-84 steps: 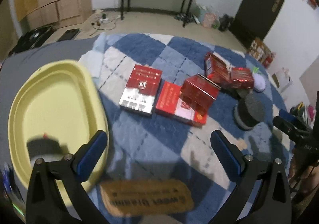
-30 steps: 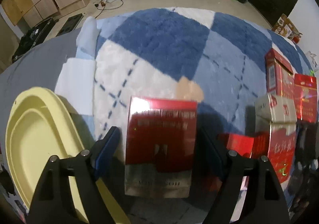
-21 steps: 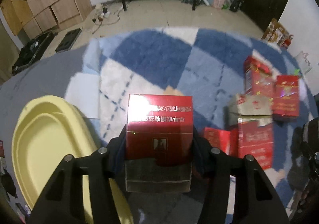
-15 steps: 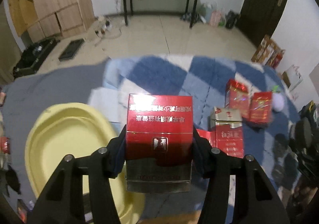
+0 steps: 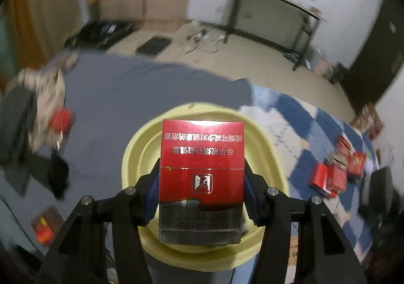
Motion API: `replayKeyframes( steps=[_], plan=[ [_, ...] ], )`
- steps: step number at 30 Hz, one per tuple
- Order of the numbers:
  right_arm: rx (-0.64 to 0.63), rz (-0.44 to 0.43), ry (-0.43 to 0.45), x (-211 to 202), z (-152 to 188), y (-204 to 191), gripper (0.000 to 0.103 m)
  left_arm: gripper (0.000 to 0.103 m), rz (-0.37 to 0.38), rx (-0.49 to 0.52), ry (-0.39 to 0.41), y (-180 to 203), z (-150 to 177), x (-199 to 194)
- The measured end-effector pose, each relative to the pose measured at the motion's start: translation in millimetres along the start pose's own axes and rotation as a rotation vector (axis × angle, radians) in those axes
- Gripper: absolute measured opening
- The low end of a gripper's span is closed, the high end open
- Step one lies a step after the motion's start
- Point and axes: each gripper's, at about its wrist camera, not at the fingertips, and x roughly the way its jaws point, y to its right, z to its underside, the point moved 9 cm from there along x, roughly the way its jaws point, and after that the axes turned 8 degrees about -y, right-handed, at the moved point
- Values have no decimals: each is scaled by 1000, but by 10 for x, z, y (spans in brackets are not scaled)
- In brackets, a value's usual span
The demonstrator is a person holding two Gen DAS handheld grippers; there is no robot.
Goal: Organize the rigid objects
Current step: 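Carry both held items into the yellow tray and open both tools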
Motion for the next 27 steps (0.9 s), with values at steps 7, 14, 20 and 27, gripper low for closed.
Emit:
replayKeyframes(
  steps=[7, 14, 20, 27],
  plan=[
    [-60, -61, -136, 1168, -355, -660, 67, 57, 21, -104, -135, -265, 114, 668],
    [-137, -53, -205, 2021, -710, -862, 67, 57, -22, -78, -201, -292, 25, 1123],
    [-194, -59, -232, 2667, -795, -940, 67, 57, -45, -55, -225, -361, 119, 1373],
    [-174, -86, -238, 2724, -817, -924, 68, 58, -33, -86, -185, -374, 142, 1307]
  ],
)
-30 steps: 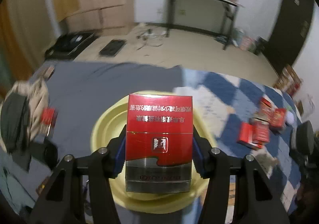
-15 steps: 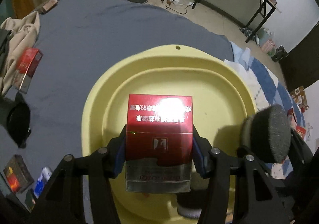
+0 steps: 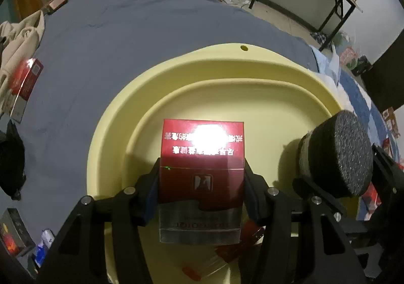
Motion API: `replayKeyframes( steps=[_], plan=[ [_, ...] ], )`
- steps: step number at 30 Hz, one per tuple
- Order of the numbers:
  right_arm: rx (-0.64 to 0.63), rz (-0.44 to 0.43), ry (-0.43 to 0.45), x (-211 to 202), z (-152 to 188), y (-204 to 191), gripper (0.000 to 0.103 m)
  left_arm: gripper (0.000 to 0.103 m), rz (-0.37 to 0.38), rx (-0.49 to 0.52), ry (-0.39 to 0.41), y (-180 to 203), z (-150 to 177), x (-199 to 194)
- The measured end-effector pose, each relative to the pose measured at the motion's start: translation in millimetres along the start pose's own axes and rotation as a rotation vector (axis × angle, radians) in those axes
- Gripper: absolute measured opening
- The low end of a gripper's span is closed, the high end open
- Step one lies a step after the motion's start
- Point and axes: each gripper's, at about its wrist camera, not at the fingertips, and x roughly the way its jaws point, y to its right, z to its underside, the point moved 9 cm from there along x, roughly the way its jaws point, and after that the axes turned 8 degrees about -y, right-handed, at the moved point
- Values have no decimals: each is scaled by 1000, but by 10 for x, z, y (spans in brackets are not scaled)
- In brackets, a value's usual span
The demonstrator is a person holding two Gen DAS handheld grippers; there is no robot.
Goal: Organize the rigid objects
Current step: 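Carry both held items into the yellow tray and open both tools, then move both tools back over the rug toward the red boxes and plush ball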
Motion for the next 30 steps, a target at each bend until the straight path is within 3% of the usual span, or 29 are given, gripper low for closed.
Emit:
replayKeyframes(
  steps=[3, 5, 6, 8, 12, 20, 25, 30],
  plan=[
    [-2, -7, -4, -121, 40, -3, 79, 66, 6, -30, 22, -69, 10, -101],
    [6, -21, 16, -235, 37, -23, 91, 88, 6, -52, 68, -71, -2, -263],
    [13, -26, 28, -306, 34, -29, 101, 92, 10, -45, 86, -34, -18, -324],
    [14, -30, 59, -497, 64, -18, 103, 101, -4, -35, 133, 34, -2, -501],
    [45, -18, 95, -842, 134, 32, 103, 103, -10, 14, 198, 277, 76, -854],
    [166, 64, 195, -1948, 664, 487, 103, 103, 153, 148, 213, 1220, 426, -1405],
    [298, 134, 211, -2608, 1494, 1022, 103, 103, 179, 243, 207, 1711, 772, -1570],
    [383, 212, 148, -3093, 2454, 1435, 103, 103, 217, 399, 92, 2245, 1509, -1456]
  ],
)
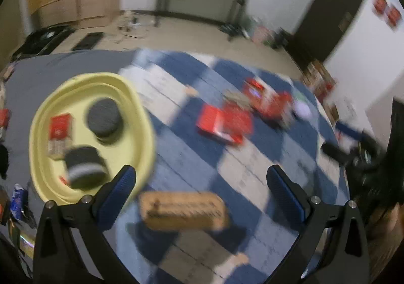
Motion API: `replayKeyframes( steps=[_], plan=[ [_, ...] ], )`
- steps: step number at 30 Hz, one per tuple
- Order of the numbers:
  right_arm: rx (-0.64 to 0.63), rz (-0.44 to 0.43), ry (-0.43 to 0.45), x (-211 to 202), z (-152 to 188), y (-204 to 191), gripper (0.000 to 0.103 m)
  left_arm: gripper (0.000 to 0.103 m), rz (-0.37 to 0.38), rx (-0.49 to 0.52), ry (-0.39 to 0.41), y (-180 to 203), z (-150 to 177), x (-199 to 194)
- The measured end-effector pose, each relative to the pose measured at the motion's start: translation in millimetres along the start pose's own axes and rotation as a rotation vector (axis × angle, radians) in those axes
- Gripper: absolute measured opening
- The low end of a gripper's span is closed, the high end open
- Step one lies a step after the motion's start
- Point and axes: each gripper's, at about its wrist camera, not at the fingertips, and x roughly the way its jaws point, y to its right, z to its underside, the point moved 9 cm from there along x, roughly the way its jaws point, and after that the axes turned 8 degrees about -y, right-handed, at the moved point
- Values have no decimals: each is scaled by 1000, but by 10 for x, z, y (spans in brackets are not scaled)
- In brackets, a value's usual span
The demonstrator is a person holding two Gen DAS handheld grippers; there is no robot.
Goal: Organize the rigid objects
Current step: 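Move both tools back over the rug toward the red boxes and plush ball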
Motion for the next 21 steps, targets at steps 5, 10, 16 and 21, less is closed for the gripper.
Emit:
replayKeyframes(
  steps=[5, 10, 16, 21],
  plan=[
    [17, 65, 11, -517, 439, 505, 103, 103, 1, 39, -6, 271, 46, 95],
    [130, 44, 27, -537, 781, 784, 103, 103, 26, -31, 0, 295, 24, 164],
    [147, 65, 32, -340, 606, 836, 103, 103, -38, 5, 8, 300, 66, 220],
    [175, 42, 34, -125, 581, 886, 103, 103, -28, -38, 29, 206, 5, 239]
  ],
)
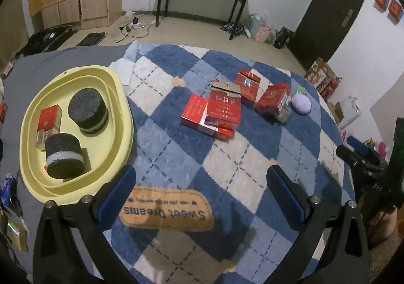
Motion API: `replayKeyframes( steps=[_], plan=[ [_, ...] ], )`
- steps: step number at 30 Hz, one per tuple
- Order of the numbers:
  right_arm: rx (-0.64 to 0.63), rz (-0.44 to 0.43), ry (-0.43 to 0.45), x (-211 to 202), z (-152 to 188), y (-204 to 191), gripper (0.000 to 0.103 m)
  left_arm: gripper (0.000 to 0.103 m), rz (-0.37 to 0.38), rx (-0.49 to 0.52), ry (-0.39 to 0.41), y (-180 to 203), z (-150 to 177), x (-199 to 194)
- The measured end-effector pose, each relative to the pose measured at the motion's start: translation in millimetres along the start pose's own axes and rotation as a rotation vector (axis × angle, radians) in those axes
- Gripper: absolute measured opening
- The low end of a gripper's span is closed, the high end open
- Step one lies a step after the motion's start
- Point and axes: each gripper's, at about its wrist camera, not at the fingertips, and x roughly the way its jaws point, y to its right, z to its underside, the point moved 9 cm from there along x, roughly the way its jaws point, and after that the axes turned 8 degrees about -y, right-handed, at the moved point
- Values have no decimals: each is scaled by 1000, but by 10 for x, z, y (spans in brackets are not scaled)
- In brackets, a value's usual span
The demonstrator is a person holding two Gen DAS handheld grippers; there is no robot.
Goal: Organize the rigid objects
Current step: 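Move both tools back over the rug toward the red boxes and plush ball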
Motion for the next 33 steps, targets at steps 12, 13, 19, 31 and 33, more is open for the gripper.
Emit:
replayKeyframes(
  steps=[12, 13, 19, 31, 33],
  plan=[
    [23, -19, -12, 316, -92, 104, 103, 103, -11, -1, -19, -22, -145, 282],
    [21, -19, -13, 352, -101, 112, 103, 103, -12, -2, -20, -23, -156, 299],
    [30, -25, -28, 490, -117, 137, 103, 103, 8, -13, -13, -19, -211, 406],
    [27, -13, -21, 564, -118, 155, 103, 103, 38, 4, -17, 67, -208, 478],
    [27, -13, -27, 581, -107, 150, 103, 103, -4, 17, 4, 56, -226, 469]
  ],
)
